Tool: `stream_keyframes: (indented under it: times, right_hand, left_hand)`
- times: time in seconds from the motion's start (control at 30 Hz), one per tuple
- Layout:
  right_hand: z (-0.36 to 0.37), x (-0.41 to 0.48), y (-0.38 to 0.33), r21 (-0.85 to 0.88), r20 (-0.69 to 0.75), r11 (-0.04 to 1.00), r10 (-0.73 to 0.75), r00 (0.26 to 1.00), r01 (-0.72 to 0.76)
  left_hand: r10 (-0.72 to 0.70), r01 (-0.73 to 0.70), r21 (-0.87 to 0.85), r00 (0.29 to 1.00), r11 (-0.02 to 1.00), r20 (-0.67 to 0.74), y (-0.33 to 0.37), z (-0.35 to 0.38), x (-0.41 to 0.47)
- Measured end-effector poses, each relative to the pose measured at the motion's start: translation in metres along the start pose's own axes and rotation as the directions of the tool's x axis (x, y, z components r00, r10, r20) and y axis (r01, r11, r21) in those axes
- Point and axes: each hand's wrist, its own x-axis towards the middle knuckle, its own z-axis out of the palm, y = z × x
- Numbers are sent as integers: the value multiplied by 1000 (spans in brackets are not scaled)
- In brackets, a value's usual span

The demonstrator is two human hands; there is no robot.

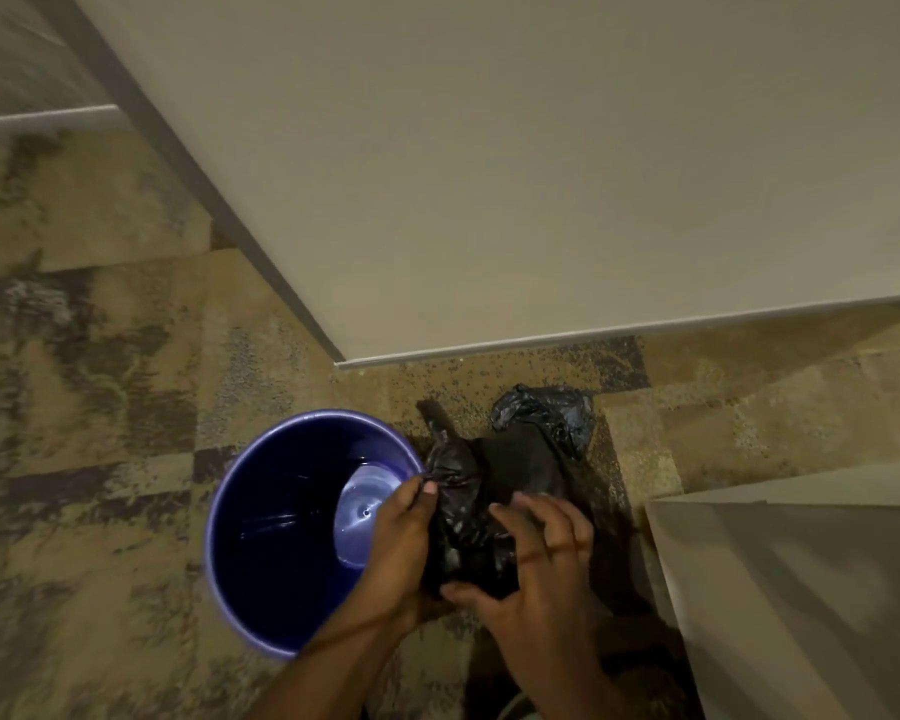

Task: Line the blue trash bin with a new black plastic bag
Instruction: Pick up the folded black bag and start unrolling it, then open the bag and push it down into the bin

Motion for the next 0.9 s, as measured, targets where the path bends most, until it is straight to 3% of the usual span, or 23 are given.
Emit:
stream_keyframes:
  times: [0.07,0.13,0.17,0.2,0.27,0.43,0.53,0.6,0.7,0.77,0.9]
  right_hand:
    - [-11,8,-2,-234,133,972,53,990,-21]
    - [-16,15,4,-371,342,923,237,909,-102]
    - [-14,17,9,-331,459,935,280,843,-131]
    - [-10,17,15,-175,548,959,284,787,-225]
    - [-11,22,14,133,623,879,286,728,-458]
    - [-2,32,-4,293,573,744,366,733,-600]
    - [-6,32,-20,477,452,712,303,839,-515]
    - [-9,35,-31,551,418,673,289,861,-493]
    - [-13,44,-48,620,416,571,342,843,-537]
    - [-13,50,-61,620,369,572,391,843,-537]
    - [-7,60,-80,613,266,566,508,819,-551]
  left_hand:
    - [33,-33,-22,999,999,-7,22,-18,-10]
    - [53,-54,-38,998,998,-14,41,-36,-17]
    - [62,-63,-38,998,997,-24,48,-46,-19]
    - [71,-72,-37,997,997,-36,56,-55,-21]
    - [88,-90,-22,994,996,-66,65,-72,-21]
    - [58,-59,-1,982,998,-179,82,-122,-17]
    - [9,-2,31,975,1000,-223,83,-150,-11]
    - [-10,28,81,975,996,-222,86,-164,-6]
    - [21,38,257,975,966,-221,85,-177,4]
    - [61,22,398,979,917,-194,82,-181,12]
    - [205,-6,699,958,715,-202,79,-175,24]
